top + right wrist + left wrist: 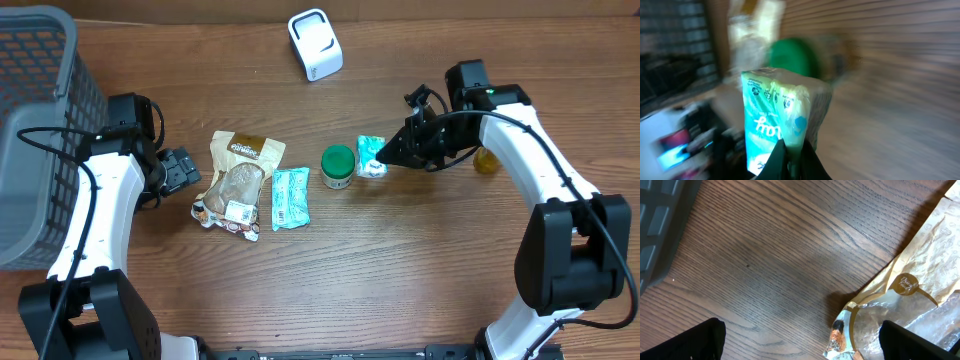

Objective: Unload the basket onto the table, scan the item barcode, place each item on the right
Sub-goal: 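Lift the tissue pack and pull it rightward with the right gripper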

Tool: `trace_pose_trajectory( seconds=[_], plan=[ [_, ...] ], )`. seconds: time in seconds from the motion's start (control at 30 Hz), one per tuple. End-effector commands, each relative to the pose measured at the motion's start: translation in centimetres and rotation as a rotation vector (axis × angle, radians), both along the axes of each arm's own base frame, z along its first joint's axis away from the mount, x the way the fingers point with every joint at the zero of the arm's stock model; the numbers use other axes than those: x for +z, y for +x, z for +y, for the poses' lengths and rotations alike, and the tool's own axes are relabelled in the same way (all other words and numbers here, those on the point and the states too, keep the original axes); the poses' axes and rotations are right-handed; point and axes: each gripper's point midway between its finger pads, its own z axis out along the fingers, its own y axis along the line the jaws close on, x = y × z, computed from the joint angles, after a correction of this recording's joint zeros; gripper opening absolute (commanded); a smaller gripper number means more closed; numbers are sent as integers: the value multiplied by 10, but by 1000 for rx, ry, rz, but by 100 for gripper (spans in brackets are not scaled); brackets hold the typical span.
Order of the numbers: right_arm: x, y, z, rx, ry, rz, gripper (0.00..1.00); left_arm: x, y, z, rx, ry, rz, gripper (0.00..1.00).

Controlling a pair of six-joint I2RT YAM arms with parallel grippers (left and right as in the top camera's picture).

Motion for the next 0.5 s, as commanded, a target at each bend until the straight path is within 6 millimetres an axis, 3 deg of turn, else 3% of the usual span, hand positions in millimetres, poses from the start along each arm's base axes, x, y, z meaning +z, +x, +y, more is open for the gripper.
trace_pose_trajectory(
  seconds=[0.0, 0.17, 0.47],
  plan=[
    [79, -2, 15, 81, 385, -142, 4, 6, -1, 3, 18, 9, -19, 100],
    [117, -9, 7, 80, 614, -167, 4, 6, -1, 3, 18, 9, -19, 100],
    [128, -34, -1, 61, 666, -172, 4, 6, -1, 3, 18, 9, -19, 99]
  ],
)
